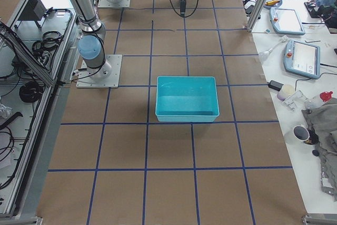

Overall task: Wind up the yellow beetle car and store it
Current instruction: 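Lower the left gripper down onto the yellow toy beetle car, then grip the car with the left gripper and drag it backward, winding it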

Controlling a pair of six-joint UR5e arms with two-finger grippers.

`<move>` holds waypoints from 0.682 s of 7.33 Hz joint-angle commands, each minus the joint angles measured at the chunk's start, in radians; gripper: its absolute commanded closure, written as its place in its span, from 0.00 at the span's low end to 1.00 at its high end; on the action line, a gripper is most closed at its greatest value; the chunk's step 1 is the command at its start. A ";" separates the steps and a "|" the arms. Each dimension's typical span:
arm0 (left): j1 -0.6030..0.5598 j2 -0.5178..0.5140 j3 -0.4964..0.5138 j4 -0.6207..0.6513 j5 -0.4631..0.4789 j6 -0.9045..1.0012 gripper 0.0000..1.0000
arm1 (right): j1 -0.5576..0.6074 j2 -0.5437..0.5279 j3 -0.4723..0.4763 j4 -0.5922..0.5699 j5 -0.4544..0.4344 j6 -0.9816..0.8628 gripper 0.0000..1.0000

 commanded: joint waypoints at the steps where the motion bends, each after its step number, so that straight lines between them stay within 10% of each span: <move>1: -0.001 -0.039 -0.006 0.033 0.004 0.138 0.12 | 0.001 0.000 0.000 0.000 0.000 0.000 0.00; 5: 0.001 -0.077 -0.018 0.034 0.004 0.357 0.13 | 0.001 0.000 0.000 0.000 0.000 0.002 0.00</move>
